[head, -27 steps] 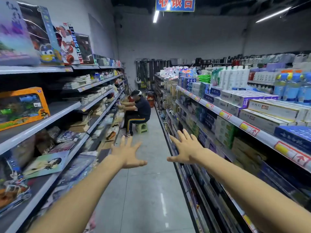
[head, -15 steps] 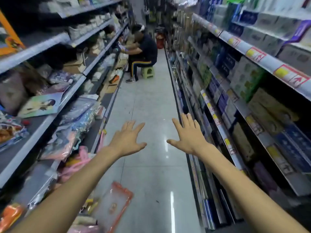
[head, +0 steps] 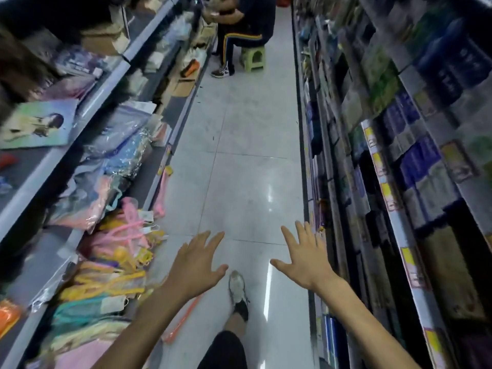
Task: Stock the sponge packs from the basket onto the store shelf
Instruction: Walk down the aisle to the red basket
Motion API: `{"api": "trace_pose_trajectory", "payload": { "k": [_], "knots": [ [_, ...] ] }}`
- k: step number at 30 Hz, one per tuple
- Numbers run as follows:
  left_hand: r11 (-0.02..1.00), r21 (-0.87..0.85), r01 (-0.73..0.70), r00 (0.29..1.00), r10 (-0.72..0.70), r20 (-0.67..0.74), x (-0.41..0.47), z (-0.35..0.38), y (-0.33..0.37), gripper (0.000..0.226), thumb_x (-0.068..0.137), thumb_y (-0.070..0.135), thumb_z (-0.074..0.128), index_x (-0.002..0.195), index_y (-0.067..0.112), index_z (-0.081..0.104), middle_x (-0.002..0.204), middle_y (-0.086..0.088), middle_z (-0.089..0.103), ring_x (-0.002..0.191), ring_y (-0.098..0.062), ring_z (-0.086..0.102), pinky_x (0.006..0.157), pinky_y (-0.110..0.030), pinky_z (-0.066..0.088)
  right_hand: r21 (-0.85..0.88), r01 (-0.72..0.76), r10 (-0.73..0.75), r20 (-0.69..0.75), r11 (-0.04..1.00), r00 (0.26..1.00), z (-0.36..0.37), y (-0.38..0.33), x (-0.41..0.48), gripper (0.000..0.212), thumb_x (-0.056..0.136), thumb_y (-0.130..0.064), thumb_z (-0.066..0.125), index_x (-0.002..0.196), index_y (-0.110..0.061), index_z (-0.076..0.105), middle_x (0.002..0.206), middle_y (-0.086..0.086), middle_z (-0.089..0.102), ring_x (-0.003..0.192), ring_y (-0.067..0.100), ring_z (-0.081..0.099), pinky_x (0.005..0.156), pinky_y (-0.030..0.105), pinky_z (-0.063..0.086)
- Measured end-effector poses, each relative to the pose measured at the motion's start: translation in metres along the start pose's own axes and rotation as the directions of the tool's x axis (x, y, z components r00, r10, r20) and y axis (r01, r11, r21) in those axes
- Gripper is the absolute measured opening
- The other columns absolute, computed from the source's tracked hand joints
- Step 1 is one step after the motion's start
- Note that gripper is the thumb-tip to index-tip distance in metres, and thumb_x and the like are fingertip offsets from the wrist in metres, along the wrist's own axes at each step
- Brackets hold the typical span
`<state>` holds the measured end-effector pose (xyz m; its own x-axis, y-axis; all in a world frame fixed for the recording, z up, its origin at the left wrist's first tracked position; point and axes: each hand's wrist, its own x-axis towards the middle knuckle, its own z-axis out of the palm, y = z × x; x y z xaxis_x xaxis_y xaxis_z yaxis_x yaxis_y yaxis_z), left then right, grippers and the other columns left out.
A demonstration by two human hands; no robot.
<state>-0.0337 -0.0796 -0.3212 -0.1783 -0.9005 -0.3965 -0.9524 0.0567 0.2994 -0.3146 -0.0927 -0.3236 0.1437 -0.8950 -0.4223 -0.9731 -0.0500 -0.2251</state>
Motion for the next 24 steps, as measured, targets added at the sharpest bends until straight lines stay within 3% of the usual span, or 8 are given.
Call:
{"api": "trace_pose_trajectory", "payload": {
  "k": [6, 12, 18, 24],
  "knots": [
    [0.999, -0.024, -0.035, 0.998, 0.033, -0.045, 0.139, -0.068, -0.009, 0.097, 0.074, 0.077, 0.022, 0.162, 0.037, 0.016, 0.168, -0.007, 0.023, 0.154, -0.028, 0.023, 0.123, -0.046, 0.023, -0.043, 0.031, -0.029, 0.041, 0.999, 0.999, -0.063, -0.007, 0.123, 0.092, 0.097, -0.069, 0.043, 0.164, -0.025, -0.001, 0.171, 0.015, -0.013, 0.156, 0.035, -0.018, 0.126, 0.050, -0.008],
    [0.994, 0.007, -0.113, 0.988, 0.113, -0.108, 0.274, -0.164, 0.013, 0.081, 0.091, 0.065, 0.047, 0.161, 0.036, 0.020, 0.166, -0.005, 0.026, 0.152, -0.025, 0.026, 0.121, -0.042, 0.024, -0.007, 0.039, -0.040, -0.057, 0.999, 0.998, -0.153, 0.006, 0.236, 0.090, 0.097, -0.068, 0.044, 0.165, -0.025, 0.003, 0.171, 0.014, -0.009, 0.157, 0.034, -0.015, 0.126, 0.048, -0.006],
    [0.975, 0.133, -0.176, 0.971, 0.194, -0.140, 0.417, -0.245, 0.055, 0.081, 0.087, 0.065, 0.043, 0.160, 0.035, 0.022, 0.164, -0.005, 0.030, 0.150, -0.025, 0.029, 0.119, -0.042, 0.028, 0.016, 0.010, -0.008, -0.131, 1.000, 0.991, -0.238, 0.048, 0.358, 0.092, 0.095, -0.070, 0.045, 0.164, -0.025, 0.005, 0.171, 0.015, -0.006, 0.158, 0.033, -0.012, 0.127, 0.050, -0.003],
    [0.948, 0.260, -0.183, 0.970, 0.217, -0.107, 0.577, -0.322, 0.107, 0.079, 0.091, 0.063, 0.051, 0.160, 0.037, 0.021, 0.166, -0.005, 0.028, 0.151, -0.025, 0.029, 0.118, -0.043, 0.031, 0.031, 0.016, -0.010, -0.187, 0.999, 0.982, -0.336, 0.106, 0.507, 0.095, 0.094, -0.070, 0.047, 0.164, -0.024, 0.004, 0.171, 0.017, -0.005, 0.158, 0.035, -0.011, 0.126, 0.053, -0.004]
  ]
}}
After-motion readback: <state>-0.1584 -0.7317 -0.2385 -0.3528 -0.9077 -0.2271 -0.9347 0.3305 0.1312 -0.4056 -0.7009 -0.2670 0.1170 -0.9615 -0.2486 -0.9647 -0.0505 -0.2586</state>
